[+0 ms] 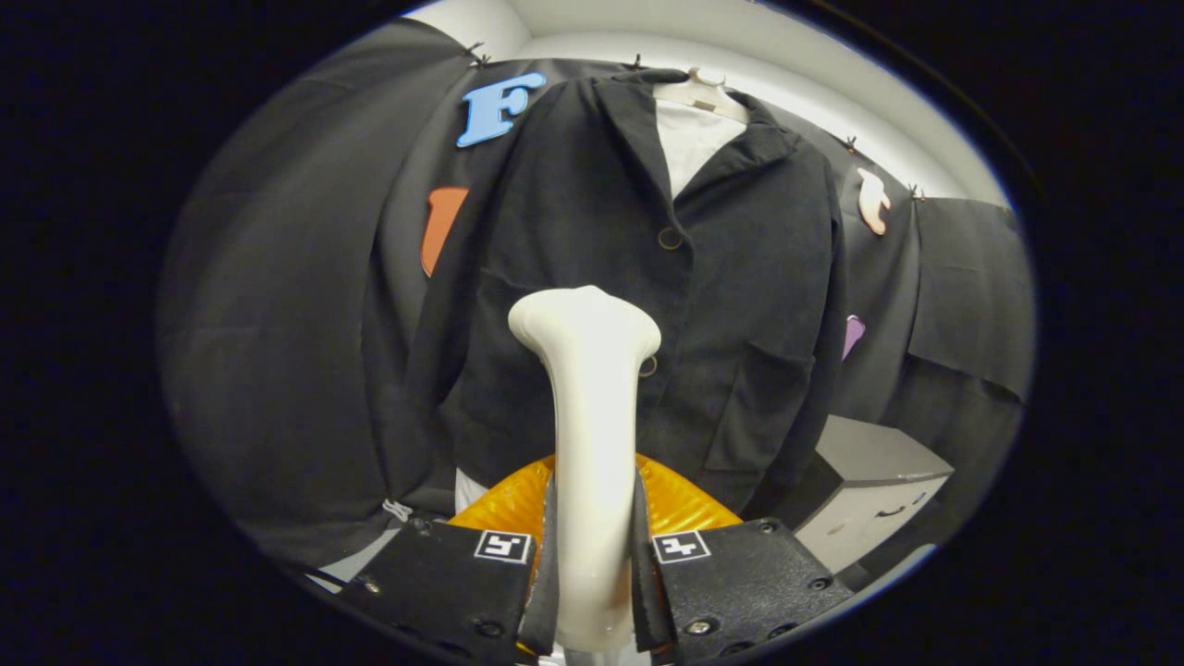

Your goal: Iron the clothes twice with a garment steamer, once on the left side and once on the right side.

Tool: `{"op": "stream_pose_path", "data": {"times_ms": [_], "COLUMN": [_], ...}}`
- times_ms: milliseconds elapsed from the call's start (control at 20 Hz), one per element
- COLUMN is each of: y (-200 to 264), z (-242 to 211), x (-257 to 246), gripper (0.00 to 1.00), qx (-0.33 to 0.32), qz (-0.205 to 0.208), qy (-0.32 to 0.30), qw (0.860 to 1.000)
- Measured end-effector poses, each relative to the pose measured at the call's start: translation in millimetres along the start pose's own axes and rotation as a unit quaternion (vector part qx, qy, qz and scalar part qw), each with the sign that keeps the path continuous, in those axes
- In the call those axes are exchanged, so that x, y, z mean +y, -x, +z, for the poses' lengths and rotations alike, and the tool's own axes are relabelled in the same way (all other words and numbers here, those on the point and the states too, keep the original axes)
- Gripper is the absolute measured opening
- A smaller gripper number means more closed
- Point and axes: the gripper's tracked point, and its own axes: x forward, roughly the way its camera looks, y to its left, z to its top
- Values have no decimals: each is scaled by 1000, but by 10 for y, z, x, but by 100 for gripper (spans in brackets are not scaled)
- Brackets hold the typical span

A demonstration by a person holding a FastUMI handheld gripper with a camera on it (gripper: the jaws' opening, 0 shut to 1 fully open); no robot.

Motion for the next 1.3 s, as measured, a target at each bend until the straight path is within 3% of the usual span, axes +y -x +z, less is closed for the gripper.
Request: {"op": "stream_pose_path", "data": {"times_ms": [750,1300], "y": [190,492], "z": [-1397,-1689], "x": [185,-33], "gripper": [35,35], "qx": [130,150], "qz": [44,83], "qy": [26,31], "qw": [990,985]}}
